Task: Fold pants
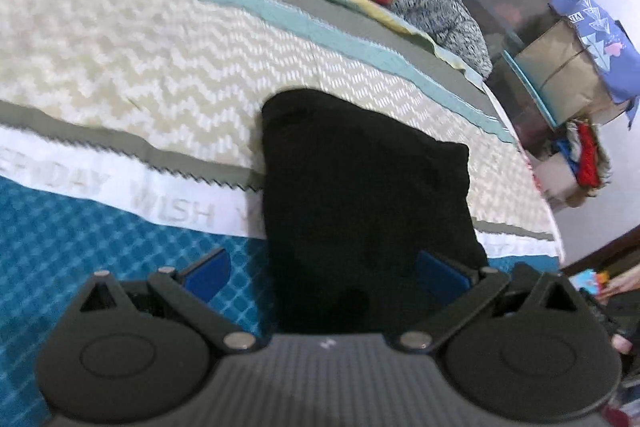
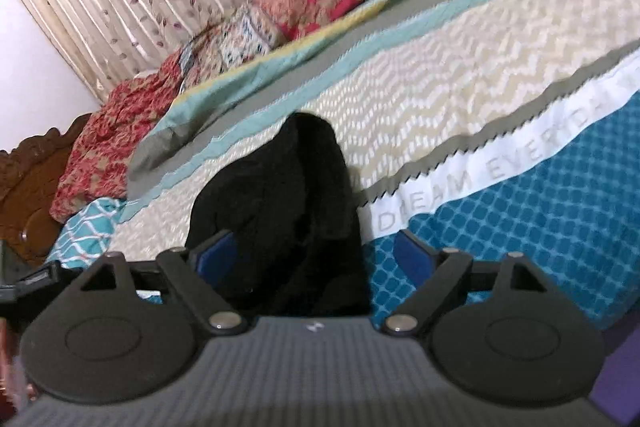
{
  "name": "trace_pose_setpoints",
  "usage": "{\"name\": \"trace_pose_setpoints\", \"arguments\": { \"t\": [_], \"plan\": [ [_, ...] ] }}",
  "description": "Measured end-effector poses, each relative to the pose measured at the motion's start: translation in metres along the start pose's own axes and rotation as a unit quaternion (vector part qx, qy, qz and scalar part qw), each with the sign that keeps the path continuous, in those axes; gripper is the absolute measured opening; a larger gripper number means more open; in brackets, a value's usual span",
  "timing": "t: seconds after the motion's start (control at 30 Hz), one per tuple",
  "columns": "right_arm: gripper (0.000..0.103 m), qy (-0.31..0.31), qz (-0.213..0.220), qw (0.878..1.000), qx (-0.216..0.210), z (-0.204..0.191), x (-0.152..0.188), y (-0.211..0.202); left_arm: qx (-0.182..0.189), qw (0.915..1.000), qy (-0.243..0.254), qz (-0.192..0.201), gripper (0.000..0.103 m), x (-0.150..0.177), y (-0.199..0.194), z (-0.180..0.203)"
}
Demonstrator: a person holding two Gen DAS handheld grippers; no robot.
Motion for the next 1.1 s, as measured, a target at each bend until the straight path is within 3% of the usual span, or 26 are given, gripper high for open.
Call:
{"name": "trace_pose_setpoints", "arguments": {
  "t": [0.27, 0.37, 0.4, 0.47, 0.53, 0.63, 0.8, 0.97, 1.1],
  "plan": [
    [0.088, 0.088, -0.069, 0.993, -0.029, 0.025, 0.008, 0.048, 0.072, 0.9926, -0.065, -0.073, 0.1, 0.007, 0.061, -0.008],
    [0.089, 0.101, -0.087, 0.99, -0.047, 0.021, 0.016, 0.057, 0.077, 0.9903, -0.067, -0.094, 0.1, 0.02, 0.078, -0.006],
    [0.081, 0.09, -0.095, 0.99, -0.057, 0.013, 0.017, 0.057, 0.074, 0.9921, -0.054, -0.086, 0.097, 0.022, 0.079, -0.003],
    [0.069, 0.075, -0.108, 0.99, -0.059, 0.001, 0.02, 0.057, 0.067, 0.9942, -0.039, -0.075, 0.085, 0.023, 0.077, 0.0],
    [0.057, 0.052, -0.107, 0.991, -0.058, -0.01, 0.019, 0.053, 0.054, 0.9952, -0.046, -0.067, 0.056, 0.018, 0.072, -0.001],
    [0.045, 0.013, -0.079, 0.993, -0.087, -0.037, -0.002, 0.04, 0.085, 0.9939, -0.057, -0.041, 0.046, -0.005, 0.05, 0.011],
    [0.042, -0.068, 0.017, 0.986, -0.154, -0.099, -0.061, 0.033, 0.104, 0.9935, 0.035, 0.031, 0.046, -0.071, 0.03, 0.054],
    [0.042, -0.108, 0.085, 0.973, -0.185, -0.123, -0.127, 0.072, 0.108, 0.9848, 0.085, 0.106, 0.046, -0.152, 0.043, 0.076],
    [0.042, -0.128, 0.115, 0.971, -0.167, -0.12, -0.154, 0.132, 0.07, 0.9793, 0.117, 0.149, 0.047, -0.202, 0.089, 0.074]
  ]
}}
Point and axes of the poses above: each gripper's, at about its wrist camera, not at the fingertips, and y roughly the way its jaws point, z to its right, x to its underside, the point moved 5 cm from there along y, roughly the way its jaws point, and after that the axes turned 10 degrees about z, right-handed, at the moved point
